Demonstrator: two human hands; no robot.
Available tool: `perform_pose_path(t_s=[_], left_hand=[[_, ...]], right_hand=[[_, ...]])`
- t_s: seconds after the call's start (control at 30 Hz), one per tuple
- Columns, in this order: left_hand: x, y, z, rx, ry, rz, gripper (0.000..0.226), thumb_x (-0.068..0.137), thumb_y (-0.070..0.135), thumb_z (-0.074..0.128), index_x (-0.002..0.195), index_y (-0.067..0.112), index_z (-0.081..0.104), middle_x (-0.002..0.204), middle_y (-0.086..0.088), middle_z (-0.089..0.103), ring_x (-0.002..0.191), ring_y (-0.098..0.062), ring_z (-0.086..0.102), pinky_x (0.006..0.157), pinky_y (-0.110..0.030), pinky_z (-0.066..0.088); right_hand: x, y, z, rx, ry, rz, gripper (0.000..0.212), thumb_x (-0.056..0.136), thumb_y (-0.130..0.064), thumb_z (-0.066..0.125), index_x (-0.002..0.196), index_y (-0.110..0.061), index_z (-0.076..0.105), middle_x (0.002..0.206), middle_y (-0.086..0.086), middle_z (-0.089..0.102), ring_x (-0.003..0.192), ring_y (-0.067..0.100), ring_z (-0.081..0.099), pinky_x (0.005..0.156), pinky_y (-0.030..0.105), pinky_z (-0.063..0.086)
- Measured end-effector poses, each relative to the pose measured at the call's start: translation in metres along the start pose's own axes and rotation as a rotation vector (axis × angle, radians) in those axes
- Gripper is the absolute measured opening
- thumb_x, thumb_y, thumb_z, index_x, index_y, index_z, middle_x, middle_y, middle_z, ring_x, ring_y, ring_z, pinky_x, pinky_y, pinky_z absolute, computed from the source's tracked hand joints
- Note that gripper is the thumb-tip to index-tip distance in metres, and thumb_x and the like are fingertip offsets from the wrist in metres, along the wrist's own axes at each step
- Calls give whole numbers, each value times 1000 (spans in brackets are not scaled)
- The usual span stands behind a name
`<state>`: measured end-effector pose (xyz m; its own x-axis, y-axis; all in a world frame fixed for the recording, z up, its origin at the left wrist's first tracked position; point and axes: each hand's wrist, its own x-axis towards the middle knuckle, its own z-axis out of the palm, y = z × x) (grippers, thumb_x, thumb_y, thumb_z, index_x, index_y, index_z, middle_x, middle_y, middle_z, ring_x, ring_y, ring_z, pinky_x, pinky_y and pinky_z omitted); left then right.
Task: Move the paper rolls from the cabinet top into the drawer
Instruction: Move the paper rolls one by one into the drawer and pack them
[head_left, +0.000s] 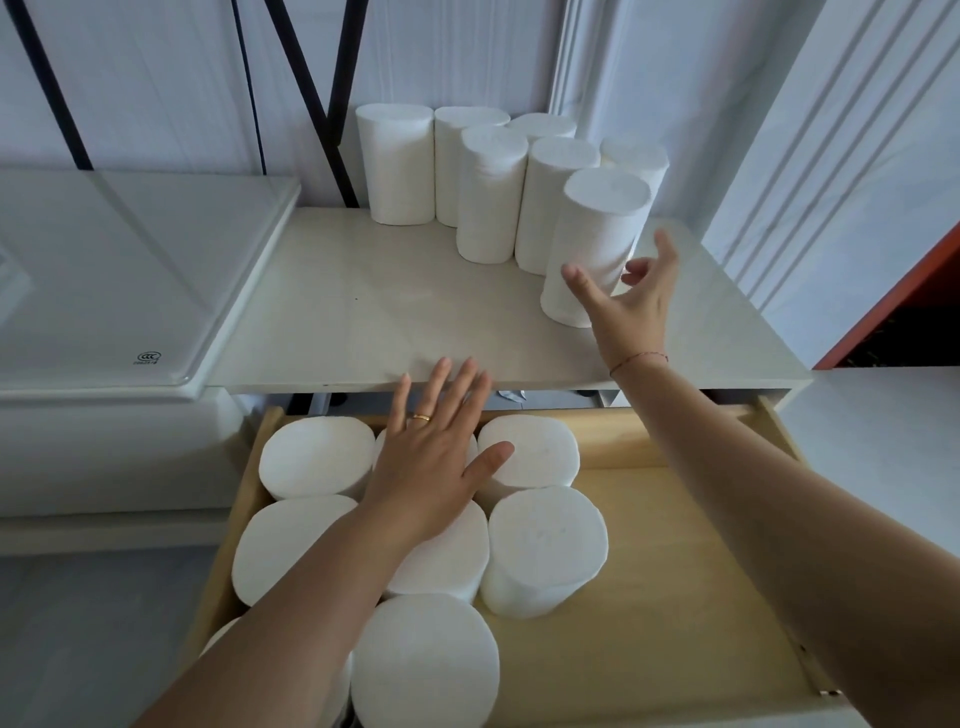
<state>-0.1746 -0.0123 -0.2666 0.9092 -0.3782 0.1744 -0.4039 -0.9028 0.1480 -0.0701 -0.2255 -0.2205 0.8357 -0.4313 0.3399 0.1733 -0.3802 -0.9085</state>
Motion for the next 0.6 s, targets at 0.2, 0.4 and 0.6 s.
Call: perform_pose_path(t_s=[0.2, 0.4, 0.6], left_hand=[[0, -1, 1, 2, 5, -2, 68, 82, 68, -10, 136, 32, -33, 148, 13, -34, 135, -8, -36, 106, -38, -30], [0, -2, 2, 3, -1, 5, 68, 81, 68, -12, 134, 33, -36, 148, 12, -35, 134, -9, -36, 108, -40, -28], [1, -1, 0, 6, -21, 2, 74, 81, 69, -7, 141, 30, -25, 150, 11, -33, 135, -9, -36, 108, -40, -27]], right_hand=[[26, -6, 1, 71, -212, 24, 117, 66, -40, 85, 151, -18, 7, 152, 4, 27, 139, 19, 31, 115, 44, 31], [28, -10, 2, 22, -201, 31, 95, 65, -34, 84, 139, -16, 25, 133, 1, 44, 119, 18, 48, 100, 36, 44], [-10, -14, -35, 35, -357, 52, 89, 61, -36, 83, 132, -18, 31, 129, 2, 51, 116, 17, 52, 95, 35, 48]])
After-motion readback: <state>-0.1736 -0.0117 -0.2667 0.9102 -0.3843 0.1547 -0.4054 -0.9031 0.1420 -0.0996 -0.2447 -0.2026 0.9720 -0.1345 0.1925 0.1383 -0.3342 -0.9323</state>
